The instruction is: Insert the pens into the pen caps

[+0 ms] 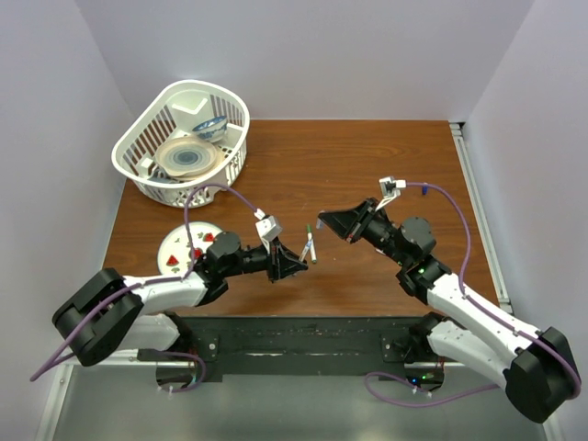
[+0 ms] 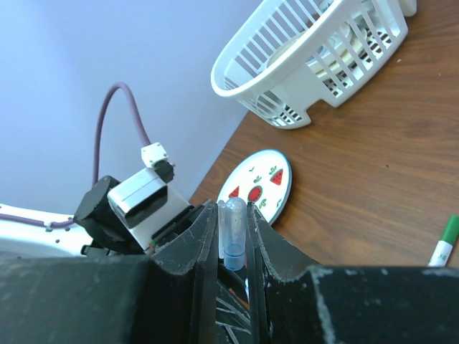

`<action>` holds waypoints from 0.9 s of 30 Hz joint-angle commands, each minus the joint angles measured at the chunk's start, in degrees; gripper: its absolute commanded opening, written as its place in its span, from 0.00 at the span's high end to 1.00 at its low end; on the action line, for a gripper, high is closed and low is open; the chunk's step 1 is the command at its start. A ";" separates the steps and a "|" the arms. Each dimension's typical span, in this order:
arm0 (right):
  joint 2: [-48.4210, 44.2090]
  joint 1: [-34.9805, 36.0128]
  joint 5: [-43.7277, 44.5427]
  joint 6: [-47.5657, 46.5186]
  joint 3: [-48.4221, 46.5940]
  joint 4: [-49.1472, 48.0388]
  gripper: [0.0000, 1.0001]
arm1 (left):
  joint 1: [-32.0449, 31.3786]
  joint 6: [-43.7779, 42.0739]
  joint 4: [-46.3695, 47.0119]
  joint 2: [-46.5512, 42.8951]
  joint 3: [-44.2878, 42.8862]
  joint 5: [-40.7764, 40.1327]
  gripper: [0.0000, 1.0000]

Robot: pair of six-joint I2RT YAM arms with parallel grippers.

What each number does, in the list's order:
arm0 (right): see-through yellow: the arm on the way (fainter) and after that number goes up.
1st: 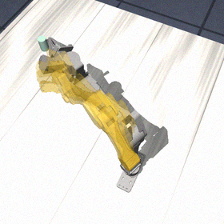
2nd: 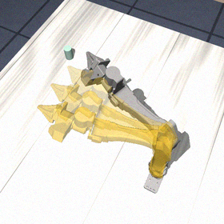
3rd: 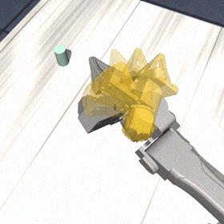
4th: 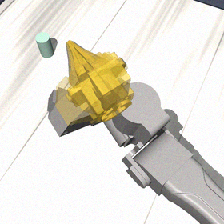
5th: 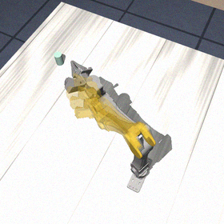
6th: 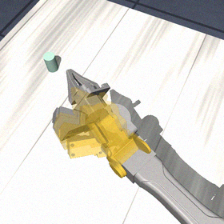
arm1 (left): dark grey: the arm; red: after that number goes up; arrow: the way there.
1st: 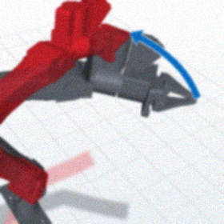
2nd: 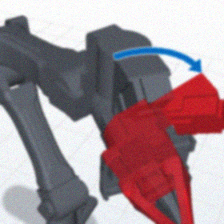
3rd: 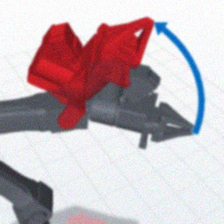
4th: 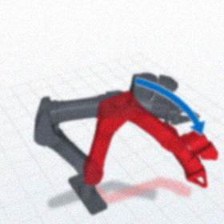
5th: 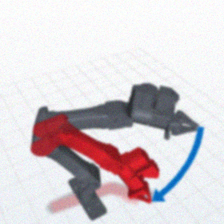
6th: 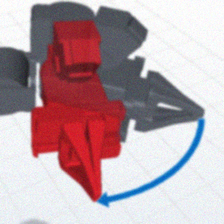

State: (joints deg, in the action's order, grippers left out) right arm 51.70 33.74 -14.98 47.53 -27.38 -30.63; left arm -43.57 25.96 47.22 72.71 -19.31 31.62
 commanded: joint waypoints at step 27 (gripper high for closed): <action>-0.28 8.18 6.63 -7.36 3.64 -6.18 1.00 | -0.20 6.19 10.42 -1.08 -0.82 0.64 1.00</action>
State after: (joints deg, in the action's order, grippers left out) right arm 53.12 40.34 -10.92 42.81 -25.41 -32.60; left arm -43.57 28.03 50.30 73.01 -19.31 32.64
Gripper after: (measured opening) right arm 0.202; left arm 0.180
